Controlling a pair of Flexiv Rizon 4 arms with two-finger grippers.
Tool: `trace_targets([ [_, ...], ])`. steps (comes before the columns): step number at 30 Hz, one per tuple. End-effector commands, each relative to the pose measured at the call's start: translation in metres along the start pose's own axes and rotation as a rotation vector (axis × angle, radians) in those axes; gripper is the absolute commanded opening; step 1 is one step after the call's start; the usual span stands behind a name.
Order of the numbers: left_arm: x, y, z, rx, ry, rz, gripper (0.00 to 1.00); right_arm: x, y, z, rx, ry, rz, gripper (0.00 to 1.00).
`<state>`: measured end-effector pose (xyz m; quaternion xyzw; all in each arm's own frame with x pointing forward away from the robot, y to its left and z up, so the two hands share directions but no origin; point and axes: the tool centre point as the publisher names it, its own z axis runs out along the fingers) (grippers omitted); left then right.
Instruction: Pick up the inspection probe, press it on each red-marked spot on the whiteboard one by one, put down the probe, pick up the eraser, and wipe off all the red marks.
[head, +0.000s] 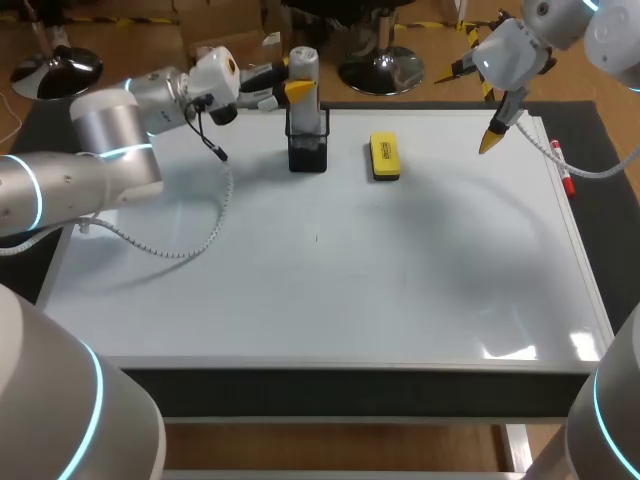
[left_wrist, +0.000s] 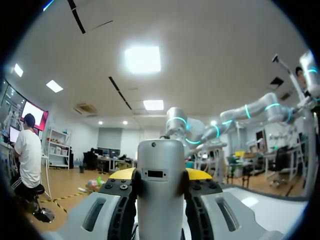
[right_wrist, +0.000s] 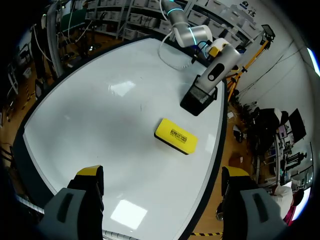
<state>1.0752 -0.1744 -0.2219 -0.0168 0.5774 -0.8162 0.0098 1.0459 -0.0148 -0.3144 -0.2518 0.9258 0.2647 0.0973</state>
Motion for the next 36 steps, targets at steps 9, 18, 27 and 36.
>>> trace_targets([
  [9, -0.005, 0.015, -0.005, -0.006, 0.054, -0.010, 0.00, -0.001, 0.000, 0.000, 0.002, 0.004, -0.001, 1.00],
  [18, -0.003, 0.023, -0.007, -0.005, 0.028, -0.024, 0.00, -0.001, 0.000, 0.000, 0.002, 0.004, -0.001, 1.00],
  [27, 0.002, 0.028, -0.002, -0.014, 0.008, -0.031, 0.00, -0.001, 0.000, 0.000, 0.002, 0.004, -0.001, 1.00],
  [36, 0.006, 0.027, -0.006, -0.017, -0.020, -0.034, 0.38, -0.001, 0.000, 0.000, 0.002, 0.004, -0.001, 1.00],
])
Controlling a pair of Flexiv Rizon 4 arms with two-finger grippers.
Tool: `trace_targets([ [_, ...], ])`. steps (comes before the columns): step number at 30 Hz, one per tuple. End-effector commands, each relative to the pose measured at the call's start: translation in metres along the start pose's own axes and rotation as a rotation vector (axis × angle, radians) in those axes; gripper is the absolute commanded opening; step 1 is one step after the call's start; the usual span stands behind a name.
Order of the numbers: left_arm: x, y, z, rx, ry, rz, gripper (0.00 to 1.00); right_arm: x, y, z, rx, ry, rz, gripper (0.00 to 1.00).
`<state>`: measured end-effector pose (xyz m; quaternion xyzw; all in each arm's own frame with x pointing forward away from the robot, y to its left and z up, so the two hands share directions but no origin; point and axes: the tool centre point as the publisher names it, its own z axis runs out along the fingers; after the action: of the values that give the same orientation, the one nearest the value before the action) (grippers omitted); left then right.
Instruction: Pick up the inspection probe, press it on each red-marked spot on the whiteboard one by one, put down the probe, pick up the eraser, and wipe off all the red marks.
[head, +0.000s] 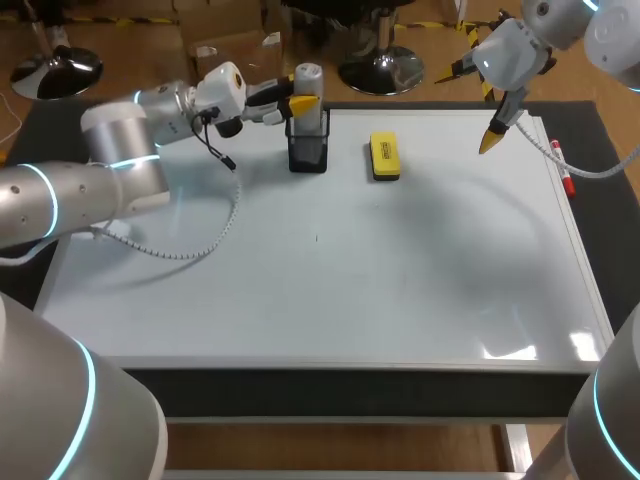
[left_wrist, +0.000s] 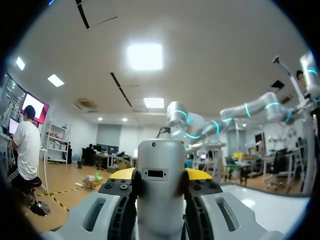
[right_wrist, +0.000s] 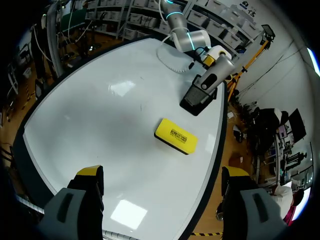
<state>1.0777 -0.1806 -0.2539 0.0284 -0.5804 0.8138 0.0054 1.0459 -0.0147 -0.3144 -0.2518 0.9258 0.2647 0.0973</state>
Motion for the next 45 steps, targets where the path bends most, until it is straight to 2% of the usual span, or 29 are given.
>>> trace_targets([
  [1, 0.010, -0.007, -0.001, -0.011, -0.019, 0.008, 0.82, -0.001, 0.000, 0.000, 0.002, 0.004, -0.001, 1.00],
  [2, 0.011, -0.009, -0.001, -0.011, -0.019, 0.013, 1.00, -0.001, 0.000, 0.000, 0.002, 0.004, -0.001, 1.00],
  [13, 0.021, -0.030, 0.000, -0.081, 0.011, 0.066, 1.00, -0.001, 0.000, 0.000, 0.002, 0.004, -0.001, 1.00],
  [23, 0.035, -0.043, -0.002, -0.277, -0.016, 0.106, 1.00, -0.001, 0.000, 0.000, 0.002, 0.004, -0.001, 1.00],
  [30, 0.041, -0.052, -0.011, -0.348, -0.045, 0.134, 1.00, -0.001, 0.000, 0.000, 0.002, 0.004, -0.001, 1.00],
  [37, 0.046, -0.058, -0.017, -0.496, -0.088, 0.198, 1.00, -0.001, 0.000, 0.000, 0.002, 0.004, -0.001, 1.00],
  [45, 0.057, -0.068, -0.031, -0.708, -0.196, 0.300, 1.00, -0.001, 0.000, 0.000, 0.002, 0.004, -0.001, 1.00],
])
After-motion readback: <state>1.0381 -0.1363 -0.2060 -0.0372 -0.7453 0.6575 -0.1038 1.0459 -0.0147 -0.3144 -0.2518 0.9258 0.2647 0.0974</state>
